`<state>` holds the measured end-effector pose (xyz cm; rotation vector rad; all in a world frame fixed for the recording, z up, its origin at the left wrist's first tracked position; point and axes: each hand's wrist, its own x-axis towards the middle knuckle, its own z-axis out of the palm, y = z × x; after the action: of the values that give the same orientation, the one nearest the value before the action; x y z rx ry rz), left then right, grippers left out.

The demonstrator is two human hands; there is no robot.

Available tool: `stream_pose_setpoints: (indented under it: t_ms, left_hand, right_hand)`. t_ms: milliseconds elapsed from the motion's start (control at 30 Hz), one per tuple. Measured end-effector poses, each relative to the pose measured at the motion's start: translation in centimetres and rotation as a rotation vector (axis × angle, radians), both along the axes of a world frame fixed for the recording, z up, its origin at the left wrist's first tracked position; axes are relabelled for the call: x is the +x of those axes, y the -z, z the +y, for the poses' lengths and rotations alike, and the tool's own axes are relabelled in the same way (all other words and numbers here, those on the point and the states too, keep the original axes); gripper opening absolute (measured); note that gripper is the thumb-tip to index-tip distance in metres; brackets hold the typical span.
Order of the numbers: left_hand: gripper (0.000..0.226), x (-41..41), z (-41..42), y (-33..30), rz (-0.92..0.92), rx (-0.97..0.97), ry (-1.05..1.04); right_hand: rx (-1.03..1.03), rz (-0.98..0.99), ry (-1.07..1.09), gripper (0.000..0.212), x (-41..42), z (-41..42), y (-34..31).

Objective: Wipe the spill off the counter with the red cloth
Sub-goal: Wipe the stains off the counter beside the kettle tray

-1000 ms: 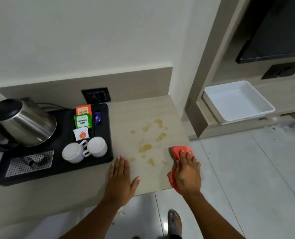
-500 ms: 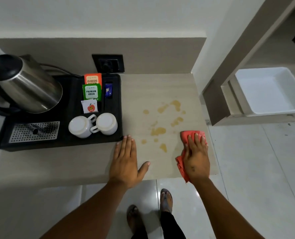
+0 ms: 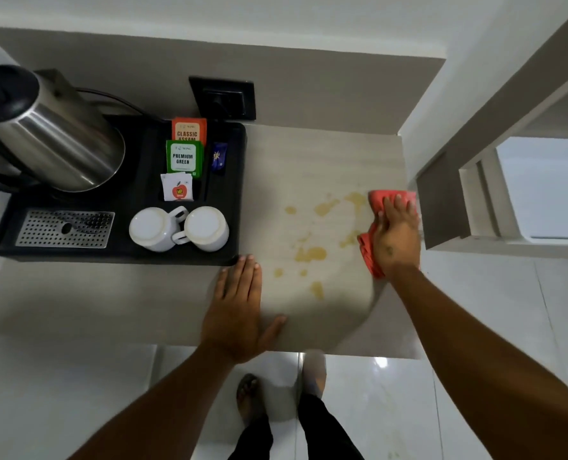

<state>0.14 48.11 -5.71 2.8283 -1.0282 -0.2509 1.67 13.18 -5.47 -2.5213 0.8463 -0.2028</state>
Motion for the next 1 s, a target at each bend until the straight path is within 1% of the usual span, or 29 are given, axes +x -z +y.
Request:
stream_pose_setpoints:
  t_ms: [33, 100, 167, 233, 333, 400, 433, 500, 533, 600, 633, 667, 733, 833, 933, 1000]
  left_hand:
    - [0.101, 0.0, 0.0, 0.0, -0.01, 0.001, 0.001]
    - [0.101, 0.0, -0.1, 0.0, -0.012, 0.003, 0.001]
    - [0.102, -0.1, 0.0, -0.1, -0.006, 0.007, 0.002]
    - [0.102, 0.1, 0.0, -0.1, -0.004, 0.016, -0.001]
    - [0.102, 0.0, -0.1, -0.2, 0.01, 0.023, -0.011]
    - [0.101, -0.1, 0.0, -0.1, 0.009, 0.026, -0.02]
    - [0.1, -0.1, -0.1, -0.1, 0.009, 0.03, -0.026]
    - [0.1, -0.2, -0.2, -0.2, 0.007, 0.031, -0.03]
    - [0.099, -0.2, -0.2, -0.2, 0.011, 0.03, -0.029]
    - [0.1, -0.2, -0.1, -0.3, 0.024, 0.033, -0.028]
    - [0.101, -0.1, -0.1, -0.4, 0.029, 0.032, -0.028]
    - [0.101, 0.0, -0.1, -0.4, 0.033, 0.031, -0.031]
    - [0.102, -0.1, -0.1, -0.3, 0.04, 0.029, -0.038]
    - [0.101, -0.1, -0.1, 0.0, 0.026, 0.005, -0.038]
    - [0.1, -0.2, 0.0, 0.0, 0.018, -0.015, -0.041]
    - [0.1, -0.2, -0.1, 0.0, 0.02, -0.031, -0.04]
  right_hand:
    - [-0.001, -0.01, -0.004, 0.043, 2.0, -0.4, -0.2]
    - [0.016, -0.039, -0.09, 0.042, 4.7, -0.3, -0.5]
    - [0.002, -0.049, -0.243, 0.043, 4.5, 0.3, 0.0]
    - [-0.032, -0.058, -0.326, 0.043, 2.6, -0.2, 0.4]
    - [-0.015, -0.048, -0.24, 0.043, 3.6, -3.3, 0.2]
    - [-0.01, -0.022, -0.185, 0.043, 7.0, -4.6, -0.2]
    - [-0.014, -0.012, -0.2, 0.043, 8.8, -4.8, -0.4]
    - [-0.019, -0.026, -0.312, 0.042, 11.3, -3.7, -0.9]
    - [-0.021, -0.032, -0.401, 0.042, 11.6, -3.0, -1.0]
    - [-0.02, -0.039, -0.588, 0.041, 10.3, -2.3, -1.2]
    - [-0.027, -0.049, -0.639, 0.041, 9.1, -2.6, -1.1]
    - [-0.029, -0.064, -0.653, 0.04, 8.0, -3.2, -1.1]
    - [-0.018, -0.082, -0.611, 0.039, 7.6, -4.9, -1.3]
    - [-0.019, -0.078, -0.581, 0.038, 11.4, -5.9, -1.7]
    - [-0.017, -0.097, -0.615, 0.038, 15.6, -3.3, -1.8]
    - [0.003, -0.102, -0.702, 0.038, 16.1, -1.0, -1.7]
